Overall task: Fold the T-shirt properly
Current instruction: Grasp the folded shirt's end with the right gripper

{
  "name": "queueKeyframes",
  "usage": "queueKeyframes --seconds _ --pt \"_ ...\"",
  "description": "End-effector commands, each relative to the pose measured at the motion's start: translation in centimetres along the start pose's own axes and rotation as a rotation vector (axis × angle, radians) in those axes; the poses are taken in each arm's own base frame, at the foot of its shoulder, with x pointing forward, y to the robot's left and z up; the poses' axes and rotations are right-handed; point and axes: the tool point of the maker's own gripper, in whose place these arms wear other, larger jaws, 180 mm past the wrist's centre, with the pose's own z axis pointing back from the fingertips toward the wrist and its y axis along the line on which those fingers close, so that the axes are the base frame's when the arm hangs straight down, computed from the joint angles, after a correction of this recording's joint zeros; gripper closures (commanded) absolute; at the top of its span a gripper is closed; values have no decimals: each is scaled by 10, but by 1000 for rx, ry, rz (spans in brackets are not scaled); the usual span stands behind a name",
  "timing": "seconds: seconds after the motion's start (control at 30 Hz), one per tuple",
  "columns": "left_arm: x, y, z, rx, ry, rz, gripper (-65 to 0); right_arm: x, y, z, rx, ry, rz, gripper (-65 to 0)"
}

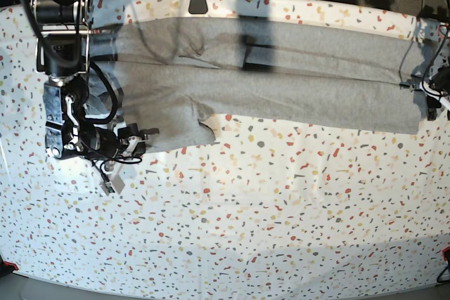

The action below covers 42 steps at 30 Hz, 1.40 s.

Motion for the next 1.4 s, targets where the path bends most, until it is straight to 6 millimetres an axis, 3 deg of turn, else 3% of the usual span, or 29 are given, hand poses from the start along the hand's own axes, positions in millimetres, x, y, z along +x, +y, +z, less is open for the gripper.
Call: queueKeyframes --seconds 0.0,0.33,0.5,0.7,0.83,1.1,1.23,1.37 --pt "19 9 2 16 -56 -11 -301 5 -7 3 -33 14 34 0" --pt "18 9 1 16 -49 -11 -301 112 -34 44 -140 -234 118 0" --pt "17 7 1 14 -49 -6 -301 144 -31 58 -137 -313 128 0" --pt "14 1 1 6 -52 14 -301 124 -2 45 3 -205 88 0" --pt "13 -3 0 2 -55 24 -301 112 21 46 116 -137 54 0" --pt "14 -2 0 5 -58 18 -301 92 92 79 298 -163 178 0" --pt "14 -2 0 5 -57 18 -301 68 124 95 311 -195 275 0" --pt "14 -2 0 5 -57 18 -301 32 152 101 337 -188 320 0"
